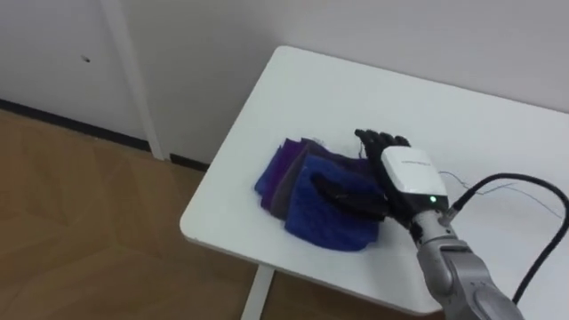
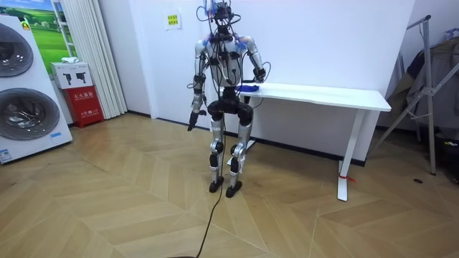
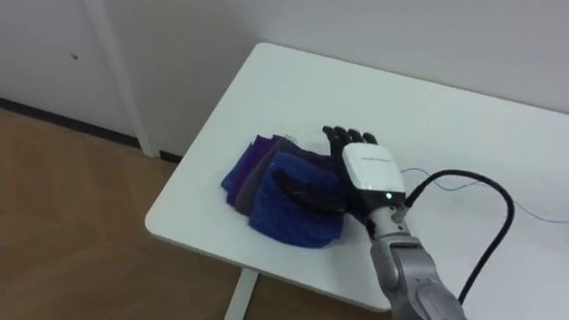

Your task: Wipe table

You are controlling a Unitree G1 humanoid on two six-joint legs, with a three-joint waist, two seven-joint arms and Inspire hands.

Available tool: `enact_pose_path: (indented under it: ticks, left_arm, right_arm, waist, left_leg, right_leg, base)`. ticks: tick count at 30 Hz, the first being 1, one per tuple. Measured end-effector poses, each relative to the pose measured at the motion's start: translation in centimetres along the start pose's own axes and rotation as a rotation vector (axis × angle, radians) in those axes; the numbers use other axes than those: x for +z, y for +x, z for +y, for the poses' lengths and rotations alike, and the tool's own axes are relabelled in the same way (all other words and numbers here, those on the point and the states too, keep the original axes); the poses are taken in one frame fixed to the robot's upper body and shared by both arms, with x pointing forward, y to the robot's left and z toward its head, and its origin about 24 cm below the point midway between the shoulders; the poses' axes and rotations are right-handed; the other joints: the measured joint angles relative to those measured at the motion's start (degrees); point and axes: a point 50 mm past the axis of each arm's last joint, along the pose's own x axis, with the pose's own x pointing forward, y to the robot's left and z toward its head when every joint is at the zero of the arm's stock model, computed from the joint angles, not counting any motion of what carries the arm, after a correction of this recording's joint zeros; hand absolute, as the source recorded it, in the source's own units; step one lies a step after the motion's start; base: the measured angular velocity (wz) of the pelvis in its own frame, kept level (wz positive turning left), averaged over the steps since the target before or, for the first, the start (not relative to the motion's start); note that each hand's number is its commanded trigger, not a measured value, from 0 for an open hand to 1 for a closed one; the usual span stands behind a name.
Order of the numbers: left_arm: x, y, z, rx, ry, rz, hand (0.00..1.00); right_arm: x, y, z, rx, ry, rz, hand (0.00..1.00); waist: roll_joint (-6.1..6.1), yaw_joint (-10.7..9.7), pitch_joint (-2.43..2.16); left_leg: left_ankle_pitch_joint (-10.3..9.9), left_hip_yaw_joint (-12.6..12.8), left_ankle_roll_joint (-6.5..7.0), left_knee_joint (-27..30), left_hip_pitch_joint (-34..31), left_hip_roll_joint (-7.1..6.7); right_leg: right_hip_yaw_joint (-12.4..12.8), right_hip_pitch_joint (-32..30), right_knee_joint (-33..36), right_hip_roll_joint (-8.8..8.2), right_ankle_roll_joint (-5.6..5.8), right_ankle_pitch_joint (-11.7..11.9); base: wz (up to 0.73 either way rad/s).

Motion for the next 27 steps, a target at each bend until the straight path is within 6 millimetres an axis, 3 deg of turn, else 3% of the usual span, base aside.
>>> enact_pose_path:
  ticks: [3, 15, 16, 17, 18, 21, 23, 25, 27]
  left_arm:
    - [0.4, 0.1, 0.3, -0.005, -0.002, -0.019, 0.0]
    - [-0.2, -0.1, 0.2, -0.027, 0.004, -0.001, 0.0]
    - [-0.2, -0.1, 0.2, -0.028, 0.004, 0.0, 0.0]
    - [-0.2, -0.1, 0.1, -0.028, 0.004, 0.001, 0.0]
    - [-0.1, -0.1, 0.1, -0.029, 0.003, -0.001, 0.0]
    - [-0.5, -0.1, 0.1, -0.029, 0.004, 0.009, 0.0]
    - [-0.7, -0.2, 0.0, -0.03, 0.006, 0.016, 0.0]
    - [-1.0, -0.2, 0.0, -0.031, 0.008, 0.023, 0.0]
    - [-1.1, -0.3, 0.0, -0.03, 0.009, 0.029, 0.0]
  right_arm:
    - [-0.1, -0.2, 0.5, 0.039, -0.025, -0.003, 0.0]
    - [-0.7, -0.5, 1.5, 0.073, -0.086, 0.014, 0.0]
    - [-0.8, -0.5, 1.6, 0.076, -0.088, 0.024, 0.44]
    - [-0.9, -0.6, 1.7, 0.077, -0.089, 0.028, 0.63]
    - [-1.0, -0.6, 1.9, 0.075, -0.093, 0.033, 1.0]
    - [-1.1, -0.7, 1.9, 0.052, -0.095, 0.046, 1.0]
    - [-1.2, -0.7, 1.6, 0.019, -0.097, 0.049, 1.0]
    - [-1.1, -0.7, 1.1, -0.023, -0.089, 0.045, 1.0]
    - [-1.0, -0.7, 0.9, -0.046, -0.082, 0.039, 1.0]
  waist:
    - [-0.19, -0.39, -0.13]
    - [-0.6, -1.13, -0.33]
    - [-0.71, -1.08, -0.41]
    - [-0.72, -1.05, -0.41]
    - [-0.7, -1.02, -0.41]
    - [-0.57, -0.93, -0.42]
    - [-0.5, -0.96, -0.46]
    - [-0.33, -0.98, -0.55]
    - [-0.2, -0.97, -0.62]
  left_leg:
    - [0.0, -1.36, 0.0, 0.0, -0.6, -0.19]
    - [0.01, -2.96, 0.02, -0.06, -0.64, -0.46]
    - [0.02, -2.97, 0.12, -0.05, -0.63, -0.5]
    - [0.01, -2.97, 0.22, -0.04, -0.63, -0.52]
    - [0.02, -2.97, 0.32, -0.01, -0.62, -0.58]
    - [-0.04, -2.98, 0.5, 0.11, -0.71, -0.72]
    - [-0.13, -3.08, 0.65, 0.17, -0.68, -0.81]
    - [-0.24, -3.33, 0.82, 0.19, -0.59, -0.81]
    - [-0.26, -3.33, 0.87, 0.34, -0.57, -0.8]
  right_leg:
    - [-1.19, -0.09, -0.01, -0.13, 0.05, 0.04]
    - [-2.59, 0.39, -0.08, -0.4, 0.44, -0.09]
    - [-2.59, 0.42, -0.09, -0.44, 0.51, -0.13]
    - [-2.59, 0.43, -0.08, -0.46, 0.52, -0.13]
    - [-2.59, 0.47, -0.08, -0.52, 0.57, -0.16]
    - [-2.72, 0.8, -0.05, -0.68, 0.95, -0.36]
    - [-2.79, 1.03, -0.04, -0.76, 1.77, -0.76]
    - [-3.02, 1.34, -0.04, -0.79, 3.39, -1.05]
    - [-3.23, 1.52, 0.03, -0.84, 3.74, -0.92]
  base:
    - [0.19]
    - [0.06]
    - [0.08]
    - [0.0]
    - [0.0]
    - [0.01]
    - [0.06]
    - [0.07]
    - [0.02]
